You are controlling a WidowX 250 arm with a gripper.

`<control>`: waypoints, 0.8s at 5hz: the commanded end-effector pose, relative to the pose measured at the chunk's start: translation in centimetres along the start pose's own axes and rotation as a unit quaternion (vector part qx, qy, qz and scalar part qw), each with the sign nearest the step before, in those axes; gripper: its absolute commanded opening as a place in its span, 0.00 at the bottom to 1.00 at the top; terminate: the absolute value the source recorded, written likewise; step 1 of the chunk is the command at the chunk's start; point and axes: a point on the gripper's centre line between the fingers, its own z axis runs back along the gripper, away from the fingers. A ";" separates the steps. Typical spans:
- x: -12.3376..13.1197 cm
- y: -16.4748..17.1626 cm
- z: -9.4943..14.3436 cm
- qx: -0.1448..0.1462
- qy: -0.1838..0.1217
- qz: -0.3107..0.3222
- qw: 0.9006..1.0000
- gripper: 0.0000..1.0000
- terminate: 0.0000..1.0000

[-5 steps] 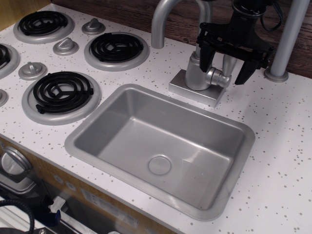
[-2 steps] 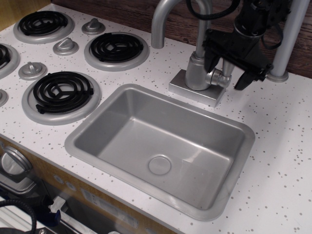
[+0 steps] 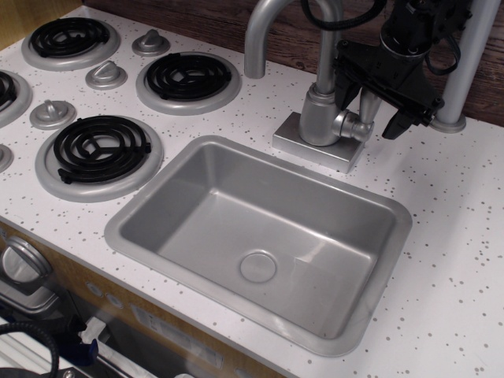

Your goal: Lever vertical to front

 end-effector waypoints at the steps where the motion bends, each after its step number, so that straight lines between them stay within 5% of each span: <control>1: 2.5 1.2 2.1 0.006 -0.043 -0.002 0.999 1.00 0.00; 2: 3.4 1.2 1.9 0.004 -0.041 -0.008 0.999 1.00 0.00; 3: 3.4 1.1 1.9 0.003 -0.039 -0.004 0.999 0.00 0.00; 4: 3.0 1.1 1.7 0.000 -0.031 0.005 0.999 0.00 0.00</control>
